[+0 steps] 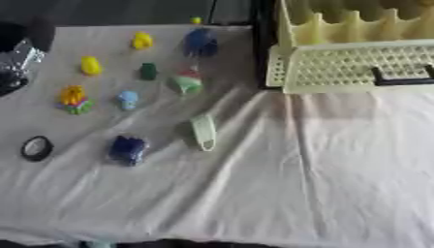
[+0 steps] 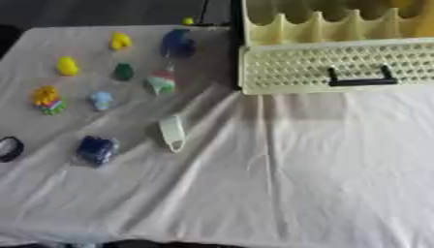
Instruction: Pick up objects from table and place into drawer.
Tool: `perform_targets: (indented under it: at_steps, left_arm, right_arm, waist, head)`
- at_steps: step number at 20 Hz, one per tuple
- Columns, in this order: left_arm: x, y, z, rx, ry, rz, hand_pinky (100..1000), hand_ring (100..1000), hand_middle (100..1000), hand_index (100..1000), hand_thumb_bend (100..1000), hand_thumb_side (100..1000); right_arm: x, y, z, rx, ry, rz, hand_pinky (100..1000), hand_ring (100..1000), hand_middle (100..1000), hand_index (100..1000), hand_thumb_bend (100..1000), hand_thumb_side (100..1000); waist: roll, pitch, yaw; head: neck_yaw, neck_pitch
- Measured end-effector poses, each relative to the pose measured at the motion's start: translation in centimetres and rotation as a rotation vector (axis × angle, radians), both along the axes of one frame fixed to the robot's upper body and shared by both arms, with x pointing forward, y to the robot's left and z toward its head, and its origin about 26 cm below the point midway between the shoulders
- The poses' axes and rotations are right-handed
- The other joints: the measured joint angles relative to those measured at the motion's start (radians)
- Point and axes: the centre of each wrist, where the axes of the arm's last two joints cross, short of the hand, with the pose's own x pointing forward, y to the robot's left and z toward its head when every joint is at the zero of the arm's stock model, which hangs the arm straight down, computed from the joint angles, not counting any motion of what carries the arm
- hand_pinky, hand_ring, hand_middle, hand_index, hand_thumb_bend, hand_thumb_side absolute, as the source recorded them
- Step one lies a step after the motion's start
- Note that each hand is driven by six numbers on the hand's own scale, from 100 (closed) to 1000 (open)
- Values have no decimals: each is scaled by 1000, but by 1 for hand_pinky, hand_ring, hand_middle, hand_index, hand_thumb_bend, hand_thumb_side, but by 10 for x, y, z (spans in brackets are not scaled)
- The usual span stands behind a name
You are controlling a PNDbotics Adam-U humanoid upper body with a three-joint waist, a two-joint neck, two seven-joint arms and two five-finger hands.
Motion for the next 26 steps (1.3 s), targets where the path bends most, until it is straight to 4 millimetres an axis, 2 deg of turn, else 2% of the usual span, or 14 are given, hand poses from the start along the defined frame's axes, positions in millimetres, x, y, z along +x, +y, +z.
perform_targets:
  at_steps: [3,4,7,11,12,13,14,19,23,26]
  left_arm:
    - [0,-9,6,156,168,-10,781,865,858,1000,451,950]
    - [0,-12,8,211,232,-6,811,883,867,1000,474,934]
    - [0,-20,10,366,432,26,805,868,848,1000,538,883]
    - [6,-22,10,495,661,76,796,868,863,1000,676,770]
    - [9,-22,9,517,715,83,778,857,854,1000,709,669]
    - [11,-21,7,537,762,90,765,847,847,1000,668,680]
    - [12,-21,5,556,805,98,746,836,840,1000,635,636]
    - [24,-15,-10,613,944,134,677,791,793,1000,598,588]
    - [36,-8,-24,623,1011,172,576,736,744,993,600,587]
    - [41,-5,-27,614,1025,194,533,708,732,958,560,601]
  right_arm:
    - [1,2,-2,6,-1,8,610,694,721,809,100,813]
    - [1,2,-2,7,2,10,607,690,717,807,100,810]
    - [2,4,-3,2,11,13,603,685,711,803,100,803]
    - [2,4,-3,1,17,15,605,681,708,798,100,798]
    - [2,4,-3,1,19,15,605,681,708,796,100,796]
    - [2,4,-3,1,20,15,603,679,706,795,100,795]
    - [2,4,-3,1,21,16,602,678,704,793,100,793]
    - [2,5,-4,6,22,22,594,674,701,790,100,788]
    - [2,5,-5,8,21,25,590,672,700,790,100,787]
    - [2,6,-5,11,20,27,586,670,699,792,100,787]
  waist:
    - [11,0,-13]
    - [12,0,-17]
    - [18,-1,-28]
    - [29,-1,-36]
    - [31,-1,-36]
    - [32,-1,-37]
    - [34,-1,-38]
    - [39,2,-43]
    - [39,2,-50]
    - [37,2,-56]
  head:
    - [-1,0]
    - [0,0]
    - [5,0]
    - [13,-1]
    - [15,-1]
    - [16,-1]
    - [17,-1]
    - [24,-2]
    - [31,-4]
    - [33,-8]
